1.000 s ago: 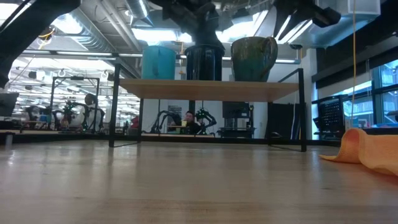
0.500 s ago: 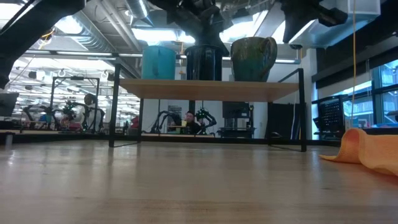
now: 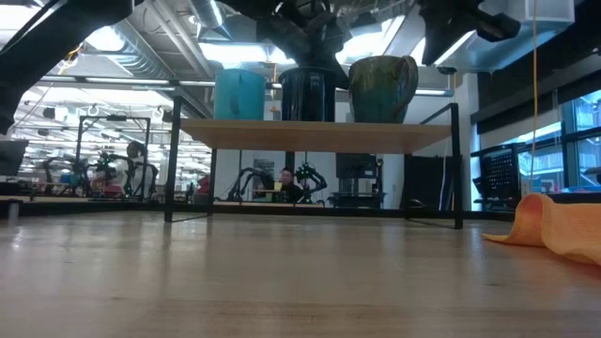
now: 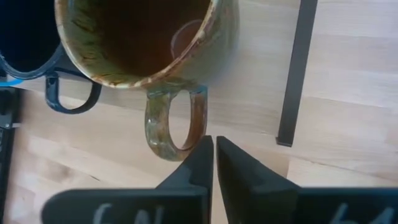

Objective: Stack small to large cups/mugs on shelf
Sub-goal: Put the brown mug on the shelf

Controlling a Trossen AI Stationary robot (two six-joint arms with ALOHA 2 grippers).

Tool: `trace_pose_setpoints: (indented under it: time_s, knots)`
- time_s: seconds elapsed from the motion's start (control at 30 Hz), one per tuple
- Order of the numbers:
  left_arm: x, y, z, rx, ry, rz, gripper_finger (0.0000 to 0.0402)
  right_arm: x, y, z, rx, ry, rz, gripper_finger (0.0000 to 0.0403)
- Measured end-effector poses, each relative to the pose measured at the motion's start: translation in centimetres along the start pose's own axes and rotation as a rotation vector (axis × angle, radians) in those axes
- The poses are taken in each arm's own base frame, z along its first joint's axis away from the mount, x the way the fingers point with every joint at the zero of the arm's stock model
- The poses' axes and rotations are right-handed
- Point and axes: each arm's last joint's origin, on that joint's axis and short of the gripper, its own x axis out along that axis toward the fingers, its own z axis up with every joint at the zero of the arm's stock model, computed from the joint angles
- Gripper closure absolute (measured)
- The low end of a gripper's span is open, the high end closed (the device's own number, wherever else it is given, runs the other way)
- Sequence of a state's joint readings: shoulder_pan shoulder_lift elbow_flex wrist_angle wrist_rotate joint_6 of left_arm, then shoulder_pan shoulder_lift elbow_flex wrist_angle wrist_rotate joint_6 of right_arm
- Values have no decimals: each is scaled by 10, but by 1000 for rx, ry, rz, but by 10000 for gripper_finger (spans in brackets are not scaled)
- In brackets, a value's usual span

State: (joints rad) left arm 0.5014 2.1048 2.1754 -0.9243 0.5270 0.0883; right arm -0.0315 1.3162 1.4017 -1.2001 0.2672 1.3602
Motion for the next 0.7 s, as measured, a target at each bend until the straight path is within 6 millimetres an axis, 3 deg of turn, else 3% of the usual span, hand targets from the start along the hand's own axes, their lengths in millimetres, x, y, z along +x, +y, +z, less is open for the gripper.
trace_pose_setpoints:
  time_s: [0.7]
  knots:
    - [1,-2,4,23,-33,-4,400,9,12,0,6,-20,42,380]
